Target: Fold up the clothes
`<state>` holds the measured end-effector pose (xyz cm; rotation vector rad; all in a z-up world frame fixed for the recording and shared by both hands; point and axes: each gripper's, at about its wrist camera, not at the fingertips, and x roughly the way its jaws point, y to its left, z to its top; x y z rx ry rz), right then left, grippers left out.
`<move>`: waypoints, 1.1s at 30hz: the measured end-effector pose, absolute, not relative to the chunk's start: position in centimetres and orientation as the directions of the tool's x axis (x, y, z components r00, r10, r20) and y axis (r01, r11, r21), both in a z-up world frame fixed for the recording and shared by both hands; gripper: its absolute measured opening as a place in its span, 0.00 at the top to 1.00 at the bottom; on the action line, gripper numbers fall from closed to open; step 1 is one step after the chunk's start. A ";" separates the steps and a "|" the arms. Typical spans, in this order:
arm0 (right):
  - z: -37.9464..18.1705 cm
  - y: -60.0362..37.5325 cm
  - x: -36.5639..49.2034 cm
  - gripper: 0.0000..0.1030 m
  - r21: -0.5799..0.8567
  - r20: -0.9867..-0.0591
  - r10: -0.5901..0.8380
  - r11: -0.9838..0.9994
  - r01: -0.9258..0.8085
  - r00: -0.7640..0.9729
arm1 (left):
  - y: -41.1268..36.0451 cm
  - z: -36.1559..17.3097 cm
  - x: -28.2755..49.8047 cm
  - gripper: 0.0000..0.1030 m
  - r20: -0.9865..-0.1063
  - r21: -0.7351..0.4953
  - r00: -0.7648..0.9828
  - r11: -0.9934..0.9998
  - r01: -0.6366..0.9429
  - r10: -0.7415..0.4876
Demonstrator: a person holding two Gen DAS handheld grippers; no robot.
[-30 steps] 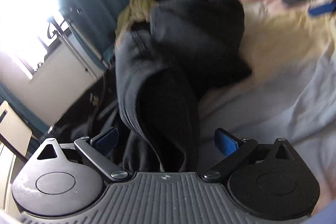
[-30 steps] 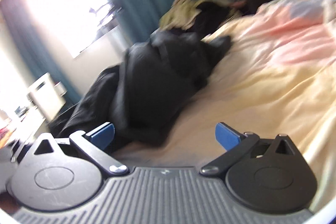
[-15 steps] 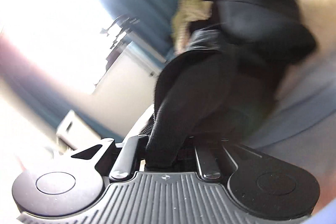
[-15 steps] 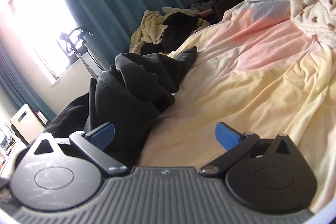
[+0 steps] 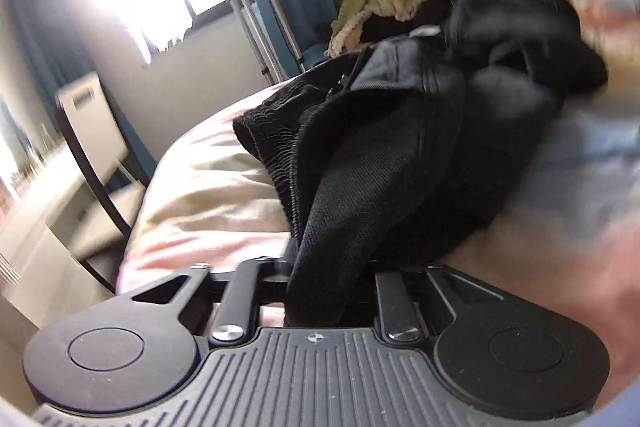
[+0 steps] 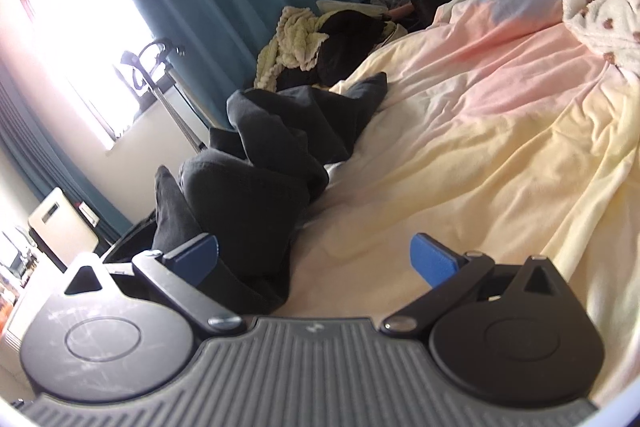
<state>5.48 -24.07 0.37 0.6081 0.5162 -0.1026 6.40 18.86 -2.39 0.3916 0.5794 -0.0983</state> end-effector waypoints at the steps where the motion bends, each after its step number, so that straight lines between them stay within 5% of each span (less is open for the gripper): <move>1: 0.4 -24.0 5.5 0.00 0.520 -0.493 0.061 0.821 0.237 0.868 | 19.1 -1.9 5.6 0.49 -0.551 0.319 0.834 0.930 0.183 0.025; 2: 0.4 -23.9 5.6 0.00 0.520 -0.492 0.065 0.822 0.233 0.868 | 19.3 -1.3 4.8 0.33 -0.534 0.329 0.845 0.929 0.168 0.037; 4: 0.5 -23.6 5.7 0.00 0.524 -0.484 0.084 0.825 0.211 0.871 | 19.5 -0.1 3.2 0.26 -0.494 0.351 0.868 0.925 0.144 0.052; 13: 1.4 -21.5 5.6 0.00 0.507 -0.458 0.165 0.855 0.104 0.874 | 14.7 7.3 -1.3 0.20 -0.342 0.218 0.938 0.966 0.140 -0.058; 26: 2.6 -19.3 4.7 0.00 0.361 -0.418 0.185 0.932 -0.024 0.889 | -1.4 10.2 5.1 0.19 -0.277 -0.211 0.946 0.971 0.113 -0.170; 33: 1.2 -19.9 5.1 0.00 0.423 -0.425 0.209 0.906 -0.011 0.881 | -4.1 5.9 6.9 0.19 -0.261 -0.137 0.943 0.975 0.176 -0.207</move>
